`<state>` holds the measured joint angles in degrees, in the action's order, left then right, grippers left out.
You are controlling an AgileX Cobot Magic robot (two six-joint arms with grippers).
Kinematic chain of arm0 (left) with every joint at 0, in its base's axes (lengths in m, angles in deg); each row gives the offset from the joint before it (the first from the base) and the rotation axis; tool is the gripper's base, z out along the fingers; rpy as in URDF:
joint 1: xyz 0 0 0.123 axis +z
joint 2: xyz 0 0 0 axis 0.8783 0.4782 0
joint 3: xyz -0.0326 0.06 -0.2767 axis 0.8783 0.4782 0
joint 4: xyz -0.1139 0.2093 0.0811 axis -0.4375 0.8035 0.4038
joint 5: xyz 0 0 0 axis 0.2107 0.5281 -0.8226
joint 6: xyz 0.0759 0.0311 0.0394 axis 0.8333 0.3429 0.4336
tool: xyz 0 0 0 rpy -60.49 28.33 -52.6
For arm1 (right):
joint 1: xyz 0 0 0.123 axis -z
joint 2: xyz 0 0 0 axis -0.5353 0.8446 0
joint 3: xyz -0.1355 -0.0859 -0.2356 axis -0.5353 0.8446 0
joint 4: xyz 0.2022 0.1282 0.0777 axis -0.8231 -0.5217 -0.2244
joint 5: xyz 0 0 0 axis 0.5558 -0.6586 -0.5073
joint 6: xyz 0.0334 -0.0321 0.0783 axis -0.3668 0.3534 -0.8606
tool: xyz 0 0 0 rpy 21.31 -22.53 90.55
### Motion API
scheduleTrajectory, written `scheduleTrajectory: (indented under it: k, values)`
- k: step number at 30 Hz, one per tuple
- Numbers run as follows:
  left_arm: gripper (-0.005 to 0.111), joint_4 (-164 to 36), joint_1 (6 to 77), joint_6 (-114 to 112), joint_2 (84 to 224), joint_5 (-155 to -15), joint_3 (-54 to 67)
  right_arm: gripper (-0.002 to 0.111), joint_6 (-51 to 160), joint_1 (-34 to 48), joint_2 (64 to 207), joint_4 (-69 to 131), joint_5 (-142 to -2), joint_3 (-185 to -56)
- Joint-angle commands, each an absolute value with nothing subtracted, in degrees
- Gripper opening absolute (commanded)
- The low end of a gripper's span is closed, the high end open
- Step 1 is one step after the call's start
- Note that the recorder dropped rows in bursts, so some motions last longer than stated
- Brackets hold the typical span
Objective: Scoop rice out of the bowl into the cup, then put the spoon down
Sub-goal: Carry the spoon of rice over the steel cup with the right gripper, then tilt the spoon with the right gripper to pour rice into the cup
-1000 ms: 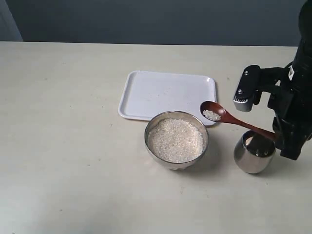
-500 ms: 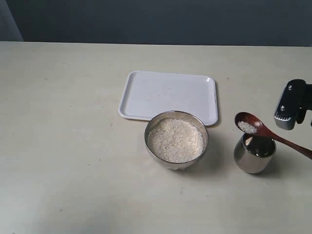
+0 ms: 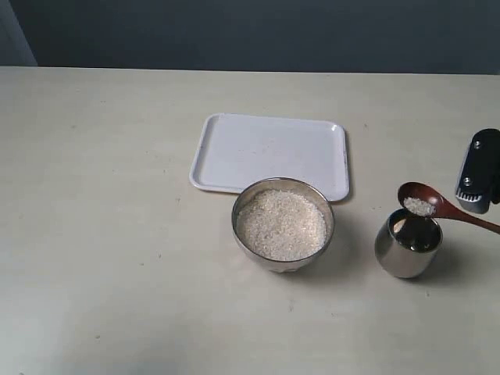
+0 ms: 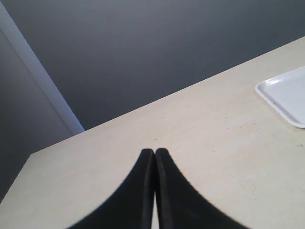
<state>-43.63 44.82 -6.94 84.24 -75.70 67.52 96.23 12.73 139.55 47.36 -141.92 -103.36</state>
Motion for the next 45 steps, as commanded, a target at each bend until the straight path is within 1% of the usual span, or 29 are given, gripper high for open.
scheduleTrajectory:
  k: [1,6,22,40,45]
  values:
    - [0.000,-43.68,44.78,-7.23,83.93,-76.05,67.26,-0.001,95.56,13.00,139.17,49.55,-141.87,-102.88]
    - [0.000,-43.68,44.78,-7.23,83.93,-76.05,67.26,-0.001,94.26,13.00,139.17,53.33,-141.66,-99.84]
    - [0.000,-43.68,44.78,-7.23,83.93,-76.05,67.26,-0.001,88.08,13.00,138.31,57.36,-134.01,-99.70]
    - [0.000,-43.68,44.78,-7.23,83.93,-76.05,67.26,-0.001,87.63,12.90,136.24,58.59,-131.36,-95.92]
    - [0.000,-43.68,44.78,-7.23,83.93,-76.05,67.26,-0.001,83.91,9.95,136.38,62.77,-130.01,-95.54]
